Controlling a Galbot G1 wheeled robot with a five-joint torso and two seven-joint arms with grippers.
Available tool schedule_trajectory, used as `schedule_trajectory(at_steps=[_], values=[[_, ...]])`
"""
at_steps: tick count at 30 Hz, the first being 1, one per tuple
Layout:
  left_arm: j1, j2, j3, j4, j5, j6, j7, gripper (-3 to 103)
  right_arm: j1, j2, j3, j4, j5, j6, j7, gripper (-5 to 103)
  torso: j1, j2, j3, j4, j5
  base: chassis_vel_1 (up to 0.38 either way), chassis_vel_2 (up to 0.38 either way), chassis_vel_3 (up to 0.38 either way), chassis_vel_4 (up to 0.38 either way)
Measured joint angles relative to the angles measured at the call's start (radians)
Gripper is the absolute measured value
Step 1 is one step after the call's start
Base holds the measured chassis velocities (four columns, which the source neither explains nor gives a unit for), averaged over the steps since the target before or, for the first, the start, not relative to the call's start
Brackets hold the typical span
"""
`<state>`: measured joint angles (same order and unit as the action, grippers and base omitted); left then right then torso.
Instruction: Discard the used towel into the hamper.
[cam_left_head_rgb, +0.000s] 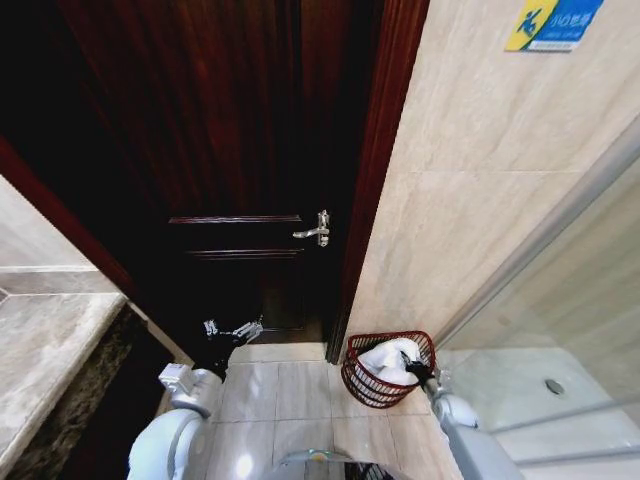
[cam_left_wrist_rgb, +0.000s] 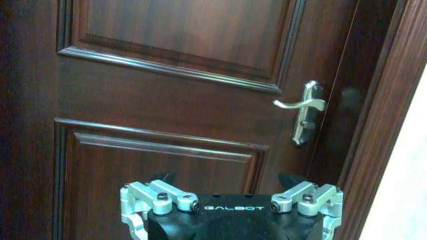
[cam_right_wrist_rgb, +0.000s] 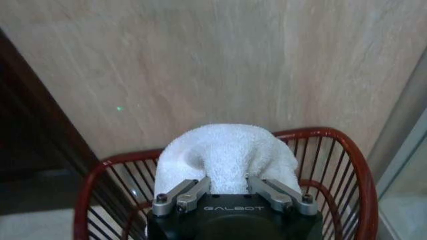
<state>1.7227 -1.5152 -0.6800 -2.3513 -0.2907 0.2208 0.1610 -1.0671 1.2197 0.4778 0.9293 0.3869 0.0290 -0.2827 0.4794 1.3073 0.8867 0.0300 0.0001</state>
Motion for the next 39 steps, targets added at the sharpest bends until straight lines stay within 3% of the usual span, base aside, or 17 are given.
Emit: schedule_trajectory(at_steps=[20,39], values=[[0.000,0.000,0.000,0.000,0.000,0.000,0.000,100,0.260,0.061,0.004,-0.410,-0.124,0.042,-0.056,11,0.000,0.000,0.000,-0.0003,-0.0003,0.000,0.000,0.000,0.000],[0.000,0.000,0.000,0.000,0.000,0.000,0.000,100,0.278,0.123,0.010,-0.435,-0.189,0.034,-0.028,11,0.000,0.000,0.000,-0.0003,-0.0002,0.000,0.000,0.000,0.000]])
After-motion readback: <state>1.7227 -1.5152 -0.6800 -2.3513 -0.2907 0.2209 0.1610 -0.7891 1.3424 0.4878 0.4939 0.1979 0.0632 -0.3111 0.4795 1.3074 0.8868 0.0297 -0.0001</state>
